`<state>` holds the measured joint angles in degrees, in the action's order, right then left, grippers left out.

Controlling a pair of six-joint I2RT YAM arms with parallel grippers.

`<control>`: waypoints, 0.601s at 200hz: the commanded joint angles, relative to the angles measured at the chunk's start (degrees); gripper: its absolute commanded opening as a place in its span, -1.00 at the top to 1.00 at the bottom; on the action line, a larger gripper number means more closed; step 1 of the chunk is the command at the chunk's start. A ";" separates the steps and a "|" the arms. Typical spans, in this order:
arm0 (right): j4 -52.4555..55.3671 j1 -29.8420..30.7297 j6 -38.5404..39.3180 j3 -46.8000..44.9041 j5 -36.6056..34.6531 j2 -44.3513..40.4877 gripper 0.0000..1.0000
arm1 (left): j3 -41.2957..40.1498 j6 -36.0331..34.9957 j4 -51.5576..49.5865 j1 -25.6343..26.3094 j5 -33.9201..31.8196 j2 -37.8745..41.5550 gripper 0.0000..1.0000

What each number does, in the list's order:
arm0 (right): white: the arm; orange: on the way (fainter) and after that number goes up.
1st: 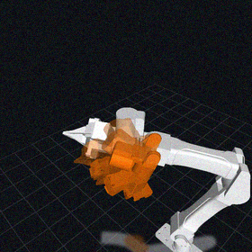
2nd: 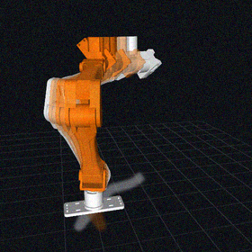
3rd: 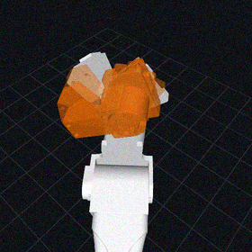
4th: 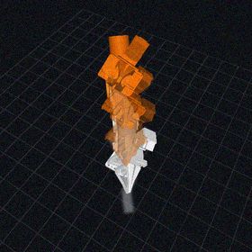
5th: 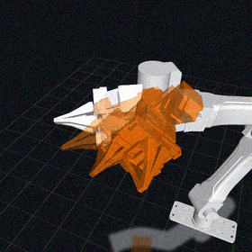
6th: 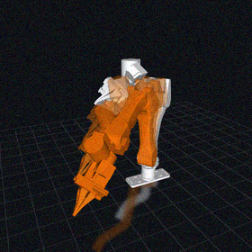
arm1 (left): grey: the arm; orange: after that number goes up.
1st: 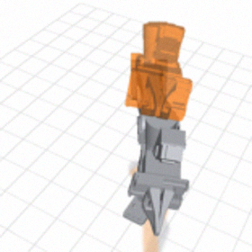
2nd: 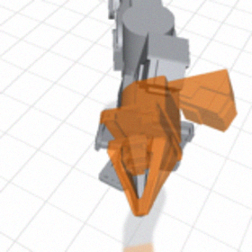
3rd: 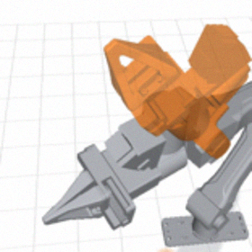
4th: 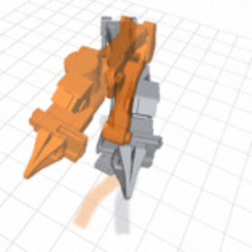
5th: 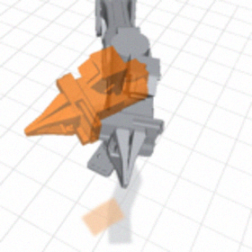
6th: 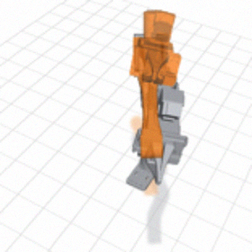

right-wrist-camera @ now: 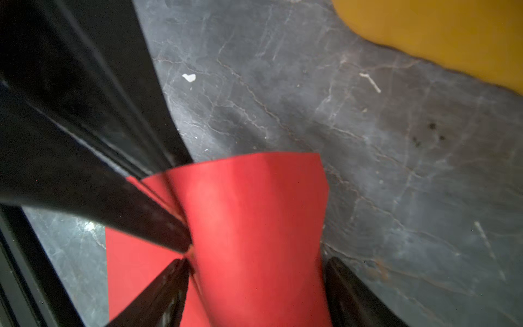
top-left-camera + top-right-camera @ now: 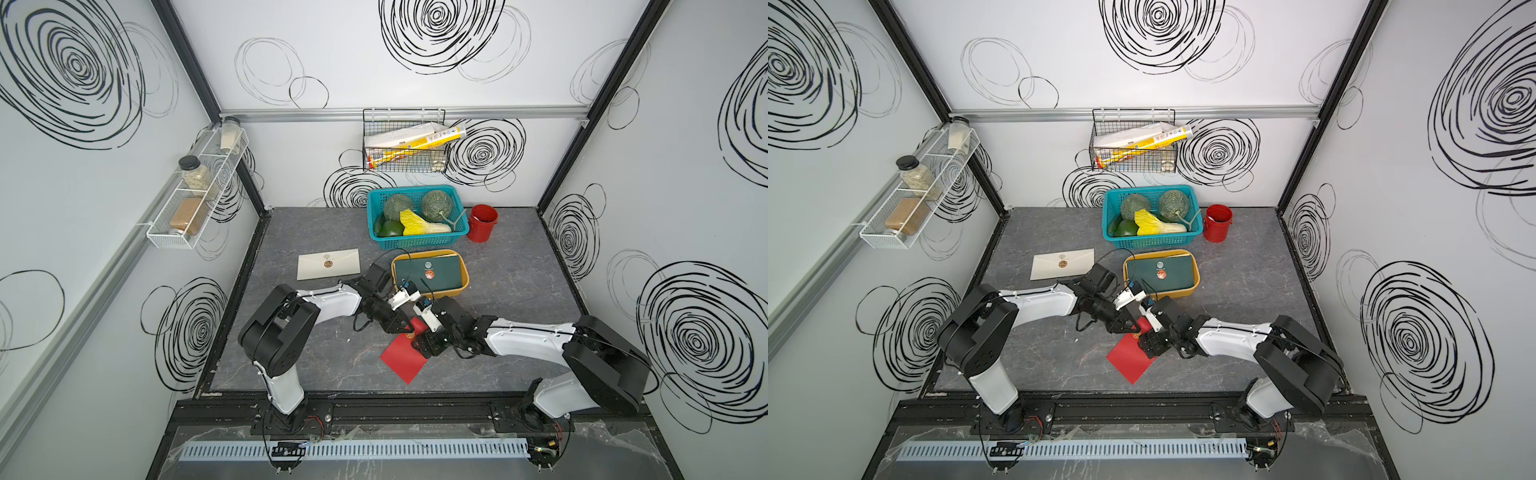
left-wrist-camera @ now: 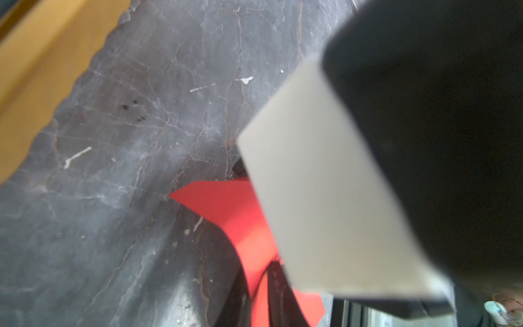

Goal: Put the sealed envelopes into the storage box
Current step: Pick up the envelope from the center of the board.

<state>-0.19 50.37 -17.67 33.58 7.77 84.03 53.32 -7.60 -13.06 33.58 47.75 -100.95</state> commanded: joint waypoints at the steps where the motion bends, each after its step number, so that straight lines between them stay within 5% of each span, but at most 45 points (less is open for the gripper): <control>1: 4.32 -0.72 0.81 -0.29 -1.58 0.09 -0.62 | 1.55 -0.95 -2.51 0.08 2.39 -0.31 0.69; 38: 10.61 -0.80 0.94 4.05 -3.16 -1.50 -1.00 | 5.81 -1.19 -7.88 -0.63 1.64 2.28 1.00; 120: 34.03 -3.41 -2.68 18.19 -15.59 -20.27 -0.99 | 24.06 0.74 -29.19 1.14 -16.41 9.36 1.00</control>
<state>24.47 48.84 -17.78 48.71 -2.61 67.20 72.82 -8.29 -35.79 34.81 39.70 -94.41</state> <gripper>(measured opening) 0.997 0.071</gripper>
